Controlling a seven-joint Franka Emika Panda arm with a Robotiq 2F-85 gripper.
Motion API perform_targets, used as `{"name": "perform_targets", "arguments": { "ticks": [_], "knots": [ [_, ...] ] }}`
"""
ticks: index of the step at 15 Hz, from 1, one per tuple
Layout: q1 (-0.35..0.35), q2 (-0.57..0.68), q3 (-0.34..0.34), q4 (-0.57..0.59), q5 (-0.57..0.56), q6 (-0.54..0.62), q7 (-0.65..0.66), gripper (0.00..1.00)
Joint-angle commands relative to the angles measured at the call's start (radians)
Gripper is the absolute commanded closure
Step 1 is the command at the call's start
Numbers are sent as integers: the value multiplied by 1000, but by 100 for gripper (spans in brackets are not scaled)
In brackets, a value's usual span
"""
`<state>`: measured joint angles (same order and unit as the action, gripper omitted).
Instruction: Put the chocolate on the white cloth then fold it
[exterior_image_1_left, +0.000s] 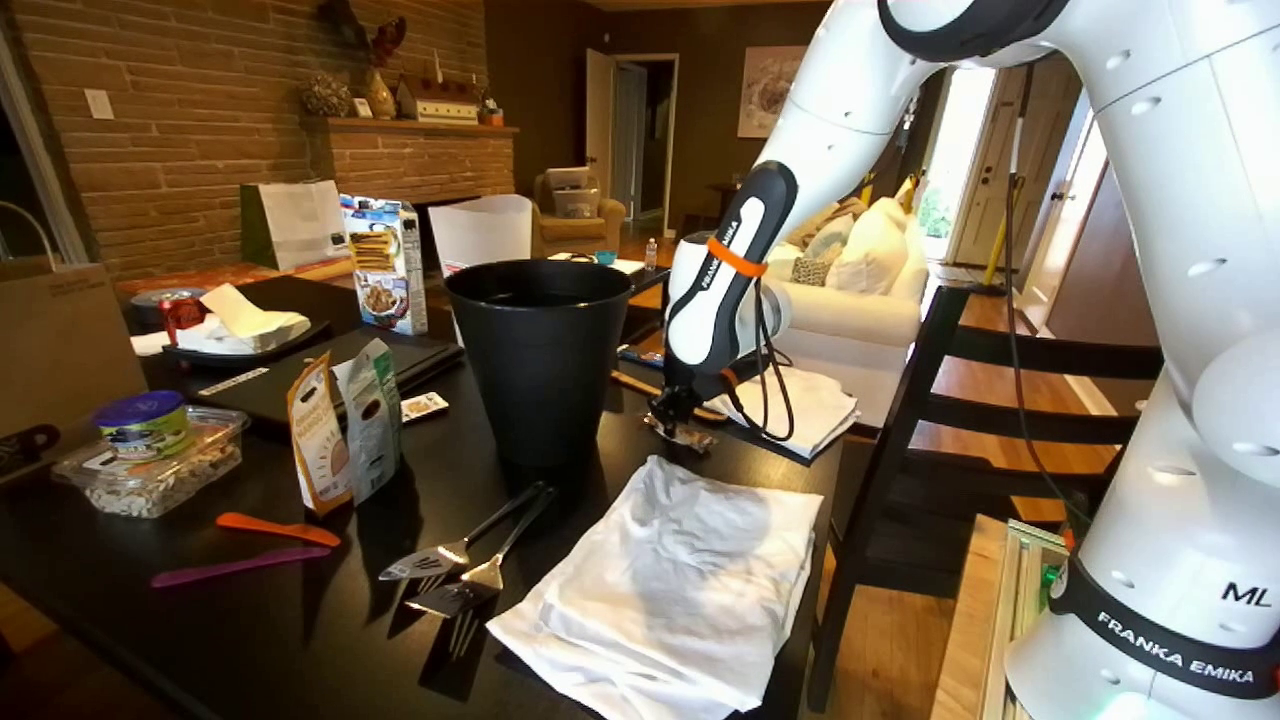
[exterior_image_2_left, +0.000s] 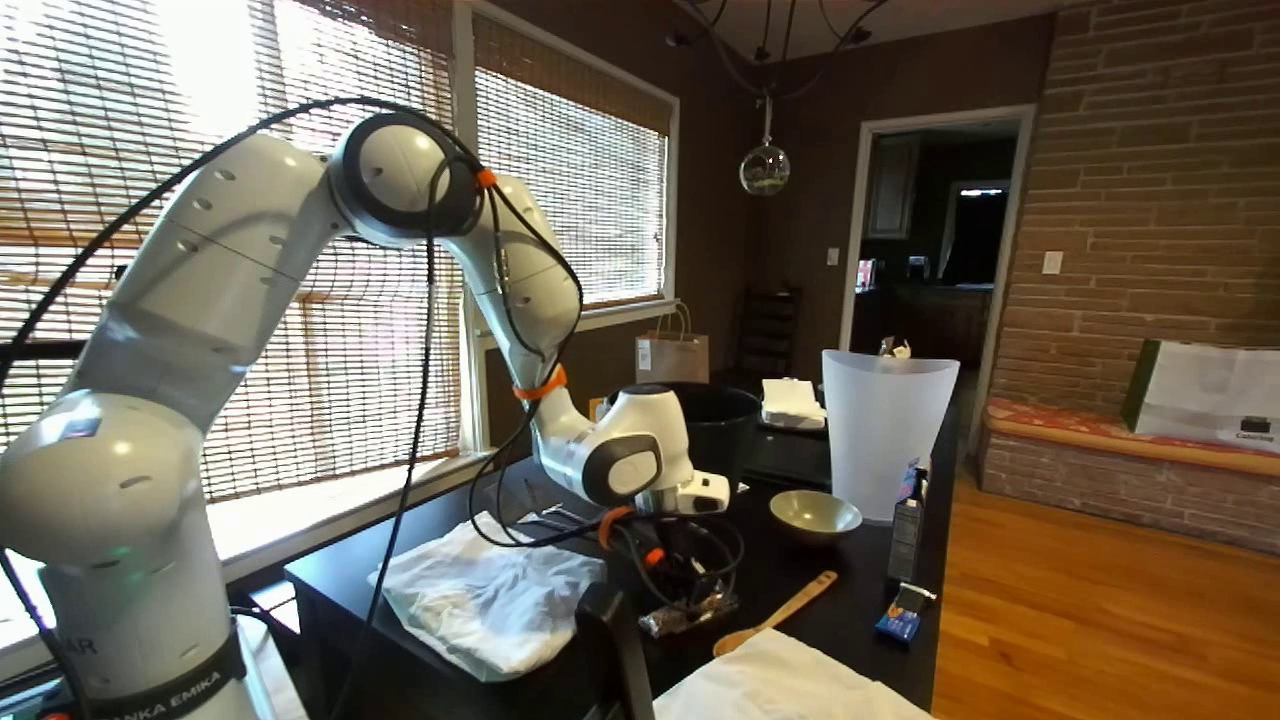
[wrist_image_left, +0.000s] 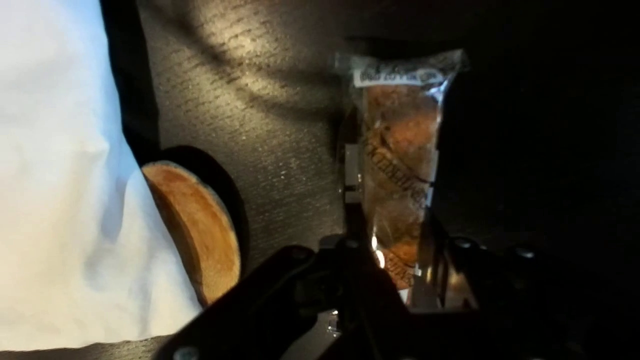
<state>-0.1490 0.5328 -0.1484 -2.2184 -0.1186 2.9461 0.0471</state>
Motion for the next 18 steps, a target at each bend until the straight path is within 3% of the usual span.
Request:
{"name": "perform_targets", "arguments": {
  "ticks": [1,10,15,18],
  "knots": [
    [34,-47,-21,-11,21,-67,5,93],
    [93,-389,-33,-202,-9,-245,71,93],
    [103,-562,-28,-324,-140,-318,264,93],
    [84,-642,10,-396,-184,-346,352,93]
  ]
}}
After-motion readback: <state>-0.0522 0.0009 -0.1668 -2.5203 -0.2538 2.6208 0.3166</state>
